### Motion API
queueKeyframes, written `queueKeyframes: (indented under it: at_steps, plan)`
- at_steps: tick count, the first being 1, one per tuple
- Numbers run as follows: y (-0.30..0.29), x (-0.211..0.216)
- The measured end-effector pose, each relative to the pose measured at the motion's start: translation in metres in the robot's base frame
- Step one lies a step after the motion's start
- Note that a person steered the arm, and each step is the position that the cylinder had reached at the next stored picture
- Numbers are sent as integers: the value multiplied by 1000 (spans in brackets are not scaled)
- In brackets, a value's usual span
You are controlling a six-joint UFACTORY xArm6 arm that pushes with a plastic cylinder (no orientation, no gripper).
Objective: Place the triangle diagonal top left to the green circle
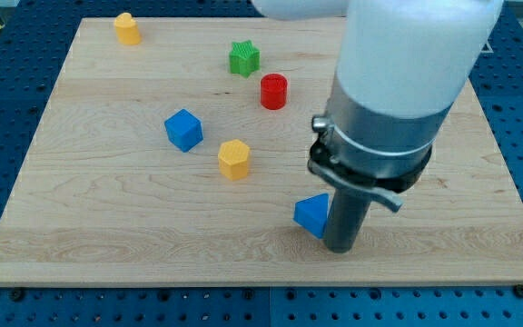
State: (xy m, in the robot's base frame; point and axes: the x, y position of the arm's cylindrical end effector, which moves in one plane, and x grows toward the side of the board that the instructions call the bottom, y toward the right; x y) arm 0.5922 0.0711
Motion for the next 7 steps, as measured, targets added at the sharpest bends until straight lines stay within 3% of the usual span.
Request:
queueKeyframes:
  at_steps: [3,7]
  plan:
    - [-47,5]
    - [-2,-29]
